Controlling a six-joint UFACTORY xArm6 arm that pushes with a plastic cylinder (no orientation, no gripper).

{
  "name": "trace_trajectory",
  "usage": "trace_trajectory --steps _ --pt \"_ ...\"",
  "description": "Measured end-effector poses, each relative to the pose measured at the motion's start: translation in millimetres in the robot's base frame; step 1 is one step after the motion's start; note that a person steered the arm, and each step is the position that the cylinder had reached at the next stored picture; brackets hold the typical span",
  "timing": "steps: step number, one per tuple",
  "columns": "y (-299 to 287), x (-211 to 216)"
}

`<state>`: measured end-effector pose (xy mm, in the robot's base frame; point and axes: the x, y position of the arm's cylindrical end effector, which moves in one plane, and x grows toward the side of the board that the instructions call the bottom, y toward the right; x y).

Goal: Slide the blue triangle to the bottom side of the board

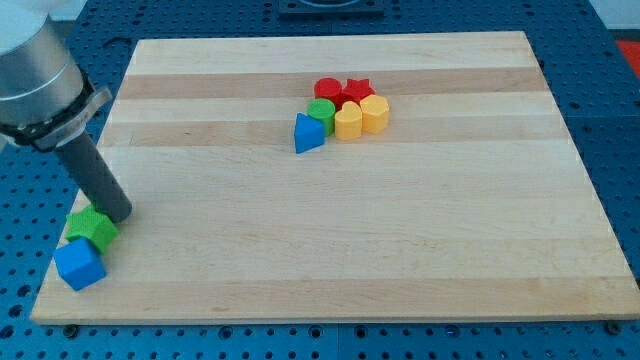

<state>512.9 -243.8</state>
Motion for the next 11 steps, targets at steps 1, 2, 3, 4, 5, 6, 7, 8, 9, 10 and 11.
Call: trace_trajectory --steps 1,2,3,4,5,6,7,8,9,10,11 --pt "4 2" --pt "62 -2" --pt "148 -4" --pt "228 -40" --pt "284 -85" --pt "274 -119" --pt "219 -123" --pt "171 -119" --pt "153 -114" --pt "154 -129" --pt "138 -120"
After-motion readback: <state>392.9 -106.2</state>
